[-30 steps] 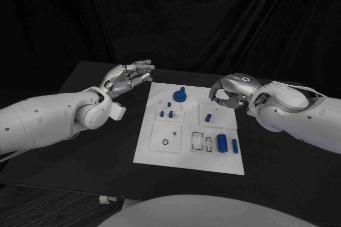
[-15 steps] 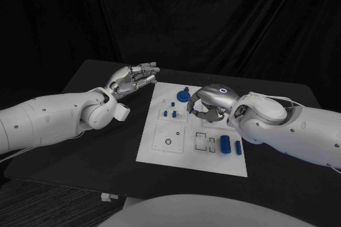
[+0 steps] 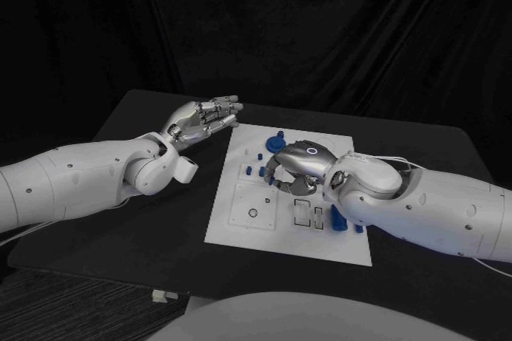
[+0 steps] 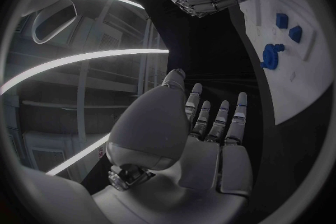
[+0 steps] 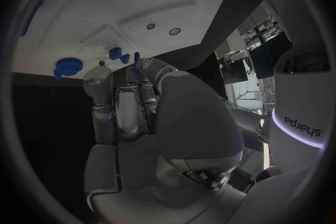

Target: Assemble the parts on the task board

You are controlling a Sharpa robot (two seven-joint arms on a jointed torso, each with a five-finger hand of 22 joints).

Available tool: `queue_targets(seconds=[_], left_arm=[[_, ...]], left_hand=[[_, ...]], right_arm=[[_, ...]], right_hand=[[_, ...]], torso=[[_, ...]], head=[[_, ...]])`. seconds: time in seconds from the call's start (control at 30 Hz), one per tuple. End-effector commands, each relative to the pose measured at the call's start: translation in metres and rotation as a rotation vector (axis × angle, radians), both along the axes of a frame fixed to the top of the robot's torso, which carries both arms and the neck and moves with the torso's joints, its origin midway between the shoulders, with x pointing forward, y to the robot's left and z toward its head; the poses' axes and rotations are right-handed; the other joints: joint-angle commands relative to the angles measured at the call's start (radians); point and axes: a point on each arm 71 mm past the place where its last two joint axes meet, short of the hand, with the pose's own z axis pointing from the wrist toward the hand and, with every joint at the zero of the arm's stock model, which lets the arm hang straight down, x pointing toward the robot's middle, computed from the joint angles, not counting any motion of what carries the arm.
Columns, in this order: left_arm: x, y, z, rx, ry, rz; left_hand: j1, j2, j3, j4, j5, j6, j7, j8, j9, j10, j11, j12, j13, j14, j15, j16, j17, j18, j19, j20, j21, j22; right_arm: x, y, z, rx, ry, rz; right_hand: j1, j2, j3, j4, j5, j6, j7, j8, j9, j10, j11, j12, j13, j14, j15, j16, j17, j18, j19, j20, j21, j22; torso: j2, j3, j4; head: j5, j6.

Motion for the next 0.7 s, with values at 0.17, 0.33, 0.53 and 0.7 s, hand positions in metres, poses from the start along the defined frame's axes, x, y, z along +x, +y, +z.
queue_targets(seconds=[0.17, 0.33, 0.53, 0.7], left_arm=[[-0.005, -0.001, 0.014, -0.118, -0.179, -0.039], [-0.005, 0.000, 0.013, -0.117, -0.175, -0.040], [-0.005, 0.001, 0.013, -0.117, -0.178, -0.037], [-0.005, 0.001, 0.013, -0.117, -0.172, -0.040]], left_hand=[[0.008, 0.005, 0.004, -0.007, 0.011, -0.001, 0.006, -0.007, -0.009, -0.005, 0.010, 0.014, -0.009, 0.008, 0.007, 0.015, -0.003, 0.004, -0.001, 0.000, 0.009, 0.007], [0.010, 0.007, 0.005, -0.007, 0.012, 0.000, 0.007, -0.007, -0.009, -0.006, 0.010, 0.014, -0.009, 0.010, 0.007, 0.019, -0.002, 0.004, -0.001, 0.000, 0.009, 0.007], [0.013, 0.008, 0.005, -0.007, 0.013, -0.002, 0.008, -0.007, -0.009, -0.006, 0.012, 0.014, -0.009, 0.012, 0.010, 0.022, -0.002, 0.004, -0.001, 0.000, 0.009, 0.006], [0.013, 0.008, 0.005, -0.007, 0.013, -0.002, 0.008, -0.007, -0.009, -0.006, 0.012, 0.013, -0.009, 0.012, 0.011, 0.021, -0.002, 0.004, -0.002, 0.000, 0.009, 0.002]], right_arm=[[-0.001, 0.003, -0.008, -0.027, 0.006, -0.005], [-0.004, 0.004, -0.010, -0.027, 0.013, -0.002], [-0.007, 0.006, -0.015, -0.024, 0.024, 0.000], [-0.009, 0.005, -0.018, -0.026, 0.033, -0.003]], right_hand=[[-0.009, -0.001, 0.053, -0.001, -0.004, 0.000, 0.006, -0.017, 0.011, 0.075, -0.016, 0.015, 0.028, -0.002, -0.008, -0.003, -0.005, -0.030, -0.006, 0.000, 0.015, 0.117], [-0.009, -0.001, 0.053, -0.001, -0.004, 0.000, 0.006, -0.017, 0.011, 0.075, -0.016, 0.015, 0.028, -0.002, -0.008, -0.003, -0.005, -0.030, -0.006, 0.000, 0.015, 0.117], [-0.009, -0.001, 0.055, -0.002, -0.001, -0.002, 0.006, -0.021, 0.010, 0.074, -0.015, 0.013, 0.027, -0.001, -0.008, -0.001, -0.003, -0.030, -0.006, 0.000, 0.017, 0.117], [-0.009, -0.001, 0.056, -0.002, 0.000, -0.002, 0.007, -0.021, 0.010, 0.074, -0.015, 0.013, 0.027, -0.001, -0.008, -0.001, -0.002, -0.031, -0.005, 0.000, 0.018, 0.117]], torso=[[0.000, 0.0003, 0.0004], [0.000, 0.0006, 0.0004], [0.000, 0.0006, 0.0003], [0.000, 0.0002, 0.0004]], head=[[-0.001, 0.000], [-0.004, 0.000], [-0.007, 0.000], [-0.006, 0.000]])
